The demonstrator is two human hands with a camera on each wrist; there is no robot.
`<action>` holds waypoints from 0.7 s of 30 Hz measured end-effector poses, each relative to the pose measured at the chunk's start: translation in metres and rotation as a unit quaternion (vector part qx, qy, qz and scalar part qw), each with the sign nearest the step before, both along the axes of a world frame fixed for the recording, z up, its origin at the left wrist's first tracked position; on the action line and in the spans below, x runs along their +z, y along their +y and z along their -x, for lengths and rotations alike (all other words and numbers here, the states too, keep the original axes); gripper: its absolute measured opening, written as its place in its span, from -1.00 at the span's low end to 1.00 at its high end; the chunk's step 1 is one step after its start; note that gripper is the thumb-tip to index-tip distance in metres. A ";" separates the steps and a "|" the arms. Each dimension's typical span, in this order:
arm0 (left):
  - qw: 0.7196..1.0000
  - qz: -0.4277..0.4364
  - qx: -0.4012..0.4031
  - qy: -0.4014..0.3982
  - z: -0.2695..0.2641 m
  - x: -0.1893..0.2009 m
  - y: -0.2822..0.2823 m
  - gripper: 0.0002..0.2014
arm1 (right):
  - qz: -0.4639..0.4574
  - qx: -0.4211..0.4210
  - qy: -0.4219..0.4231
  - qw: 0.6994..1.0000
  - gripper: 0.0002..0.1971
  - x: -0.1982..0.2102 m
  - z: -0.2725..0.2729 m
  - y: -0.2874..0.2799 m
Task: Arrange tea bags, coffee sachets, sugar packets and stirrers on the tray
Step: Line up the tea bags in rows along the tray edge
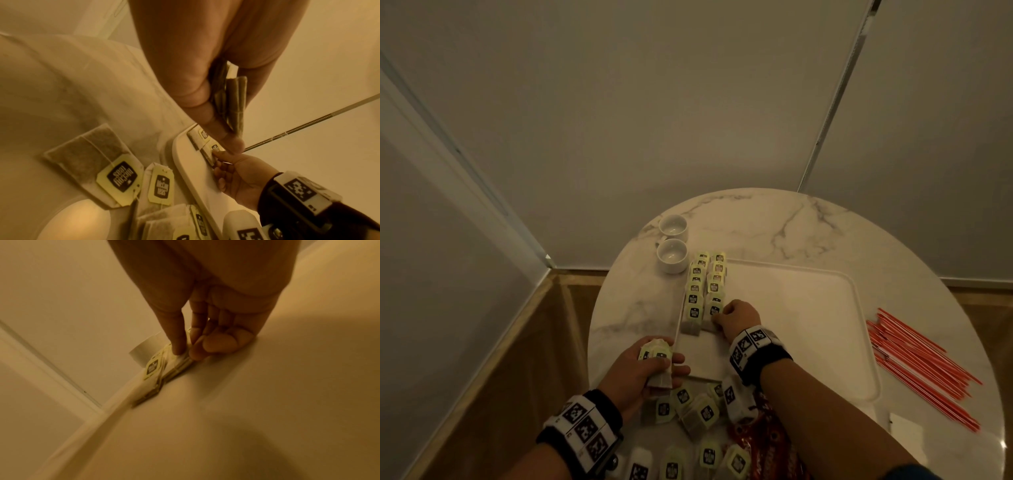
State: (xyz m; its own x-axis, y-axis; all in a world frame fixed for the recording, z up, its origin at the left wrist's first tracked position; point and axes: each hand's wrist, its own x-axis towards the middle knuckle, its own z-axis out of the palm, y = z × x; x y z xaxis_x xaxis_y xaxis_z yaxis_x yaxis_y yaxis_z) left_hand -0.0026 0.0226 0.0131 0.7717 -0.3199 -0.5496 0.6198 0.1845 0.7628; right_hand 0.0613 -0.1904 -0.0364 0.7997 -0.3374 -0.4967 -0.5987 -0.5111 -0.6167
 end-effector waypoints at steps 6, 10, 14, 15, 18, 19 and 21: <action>1.000 -0.001 -0.001 0.001 0.000 0.000 -0.001 -0.70 | 0.032 0.028 -0.005 0.999 -0.89 0.001 -0.001 -0.002; 1.000 -0.001 -0.004 0.004 0.001 -0.001 -0.002 -0.71 | 0.032 0.037 -0.007 0.999 -0.88 0.000 0.000 -0.004; 1.000 -0.004 -0.009 0.005 0.001 0.000 -0.003 -0.71 | 0.032 0.047 -0.001 0.998 -0.87 -0.001 0.001 -0.005; 1.000 -0.005 -0.009 0.006 0.001 0.000 -0.004 -0.71 | 0.035 0.049 0.001 0.998 -0.85 -0.001 0.001 -0.006; 1.000 -0.006 -0.008 0.008 0.002 -0.001 -0.004 -0.71 | 0.037 0.046 0.006 0.998 -0.83 0.001 0.000 -0.006; 1.000 -0.005 -0.007 0.008 0.002 -0.001 -0.004 -0.71 | 0.033 0.040 0.006 0.999 -0.81 0.001 -0.001 -0.005; 1.000 -0.003 -0.007 0.007 0.001 -0.001 -0.003 -0.70 | 0.016 0.019 0.006 1.000 -0.80 0.001 -0.004 -0.004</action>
State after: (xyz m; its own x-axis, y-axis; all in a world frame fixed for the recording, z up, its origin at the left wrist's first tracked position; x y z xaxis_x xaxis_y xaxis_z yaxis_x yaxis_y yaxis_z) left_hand -0.0037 0.0198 0.0121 0.7598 -0.3264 -0.5623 0.6326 0.1715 0.7553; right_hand 0.0649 -0.1940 -0.0353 0.8063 -0.3235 -0.4952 -0.5858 -0.5529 -0.5926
